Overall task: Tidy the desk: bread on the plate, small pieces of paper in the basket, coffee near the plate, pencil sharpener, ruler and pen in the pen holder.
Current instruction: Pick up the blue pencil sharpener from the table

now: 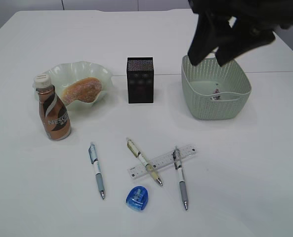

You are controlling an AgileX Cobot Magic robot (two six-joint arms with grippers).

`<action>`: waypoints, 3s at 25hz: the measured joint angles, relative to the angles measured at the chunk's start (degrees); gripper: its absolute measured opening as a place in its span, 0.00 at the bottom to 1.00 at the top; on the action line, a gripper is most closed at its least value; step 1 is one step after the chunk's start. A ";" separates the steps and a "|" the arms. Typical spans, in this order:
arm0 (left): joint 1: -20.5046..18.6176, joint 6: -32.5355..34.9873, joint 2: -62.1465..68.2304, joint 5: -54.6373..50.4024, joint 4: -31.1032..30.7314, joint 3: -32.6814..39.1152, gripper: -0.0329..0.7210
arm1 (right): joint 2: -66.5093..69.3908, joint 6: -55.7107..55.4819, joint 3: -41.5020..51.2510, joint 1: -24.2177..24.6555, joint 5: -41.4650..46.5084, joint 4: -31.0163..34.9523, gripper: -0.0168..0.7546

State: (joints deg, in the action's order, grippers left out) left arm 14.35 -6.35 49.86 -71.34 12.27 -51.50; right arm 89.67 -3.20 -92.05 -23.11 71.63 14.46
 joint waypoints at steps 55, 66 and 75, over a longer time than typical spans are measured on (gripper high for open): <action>0.00 -0.13 -0.21 0.00 -4.80 0.00 0.61 | 15.96 -50.87 20.24 -16.64 -23.27 -7.34 0.56; 0.00 -0.13 -0.21 0.00 -4.92 0.00 0.61 | 20.13 -51.31 19.37 -16.64 -25.75 -6.10 0.56; 0.00 -0.13 -0.21 0.00 -5.29 0.00 0.61 | 22.44 -51.31 19.05 -16.64 -29.96 -2.57 0.60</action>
State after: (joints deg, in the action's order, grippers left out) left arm 14.35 -6.49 49.65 -71.34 6.98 -51.50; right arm 112.11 -54.52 -73.00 -39.76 41.67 11.89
